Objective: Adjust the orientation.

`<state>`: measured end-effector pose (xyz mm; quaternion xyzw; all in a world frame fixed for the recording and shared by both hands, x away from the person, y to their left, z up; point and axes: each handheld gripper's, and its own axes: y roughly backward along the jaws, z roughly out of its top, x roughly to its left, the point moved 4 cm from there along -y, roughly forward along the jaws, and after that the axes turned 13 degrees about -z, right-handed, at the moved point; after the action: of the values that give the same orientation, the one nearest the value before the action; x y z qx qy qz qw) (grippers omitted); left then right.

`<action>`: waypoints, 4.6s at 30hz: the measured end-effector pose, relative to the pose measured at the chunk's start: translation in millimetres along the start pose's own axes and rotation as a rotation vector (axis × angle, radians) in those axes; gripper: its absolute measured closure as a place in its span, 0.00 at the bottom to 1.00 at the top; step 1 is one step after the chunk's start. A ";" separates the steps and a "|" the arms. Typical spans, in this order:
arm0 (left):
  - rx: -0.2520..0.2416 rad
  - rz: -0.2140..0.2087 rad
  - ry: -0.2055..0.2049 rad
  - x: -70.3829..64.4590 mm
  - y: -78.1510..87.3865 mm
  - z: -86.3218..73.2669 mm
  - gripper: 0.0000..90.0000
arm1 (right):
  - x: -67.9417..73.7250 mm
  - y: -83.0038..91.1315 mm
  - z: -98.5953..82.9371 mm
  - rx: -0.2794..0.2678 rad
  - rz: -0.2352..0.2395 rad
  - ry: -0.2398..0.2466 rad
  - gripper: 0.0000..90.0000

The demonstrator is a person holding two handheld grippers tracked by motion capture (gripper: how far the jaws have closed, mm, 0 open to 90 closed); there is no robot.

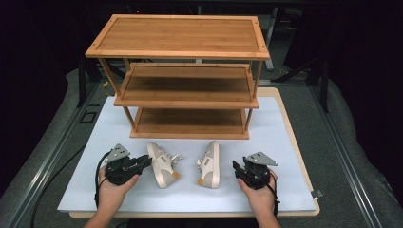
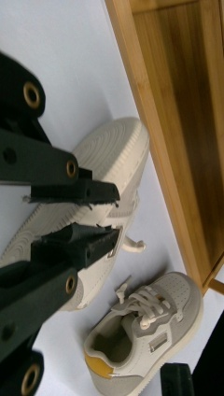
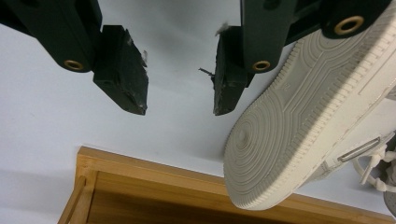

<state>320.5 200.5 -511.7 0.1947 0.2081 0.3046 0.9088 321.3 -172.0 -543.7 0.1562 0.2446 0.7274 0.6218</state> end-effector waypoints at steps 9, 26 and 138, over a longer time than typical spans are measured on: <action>0.040 0.007 -0.043 -3.3 -10.1 -1.9 0.99 | -1.9 -1.3 -0.6 0.002 0.010 -0.023 0.60; 0.048 0.050 -0.033 -0.1 5.8 -13.1 1.00 | -7.2 1.3 -1.7 0.002 0.005 -0.045 0.58; 0.031 0.076 0.156 45.5 2.5 -39.0 0.65 | 5.3 -0.3 -15.2 0.172 0.135 -0.069 0.91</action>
<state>333.1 240.1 -555.0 0.1921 0.2754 0.3498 0.8746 312.5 -169.2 -557.0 0.2499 0.2736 0.7382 0.5637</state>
